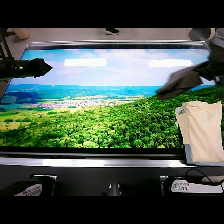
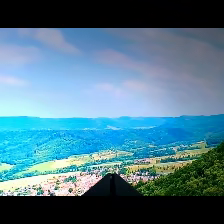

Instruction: Fold the shirts.

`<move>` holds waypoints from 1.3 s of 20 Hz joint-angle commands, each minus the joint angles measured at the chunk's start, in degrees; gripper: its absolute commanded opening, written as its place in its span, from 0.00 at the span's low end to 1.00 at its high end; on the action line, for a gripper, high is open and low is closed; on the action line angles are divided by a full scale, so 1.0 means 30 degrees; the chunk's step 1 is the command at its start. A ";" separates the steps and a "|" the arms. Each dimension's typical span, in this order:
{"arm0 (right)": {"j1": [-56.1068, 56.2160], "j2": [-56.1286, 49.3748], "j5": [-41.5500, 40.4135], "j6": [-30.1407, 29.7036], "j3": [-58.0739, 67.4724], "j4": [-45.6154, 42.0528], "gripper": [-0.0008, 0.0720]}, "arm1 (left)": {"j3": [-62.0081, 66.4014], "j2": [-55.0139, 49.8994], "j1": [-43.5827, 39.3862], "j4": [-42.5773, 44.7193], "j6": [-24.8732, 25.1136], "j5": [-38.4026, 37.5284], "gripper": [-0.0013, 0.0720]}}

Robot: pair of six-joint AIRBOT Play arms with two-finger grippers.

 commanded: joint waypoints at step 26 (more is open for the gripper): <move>-0.6419 0.8043 0.3752 -0.1945 -1.3726 -1.5817 0.94 | 0.0029 -0.0270 -0.0612 0.0058 0.1151 0.0976 0.06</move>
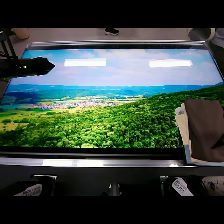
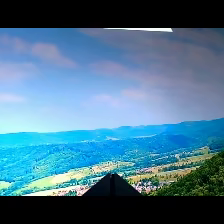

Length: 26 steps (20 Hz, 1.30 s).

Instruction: Fold the shirts.

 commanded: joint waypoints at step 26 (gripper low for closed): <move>1.7333 -0.7125 -0.3985 0.0692 0.8663 0.2732 0.87 | -0.8072 0.1683 -0.1807 0.9333 -0.6054 -0.1129 0.98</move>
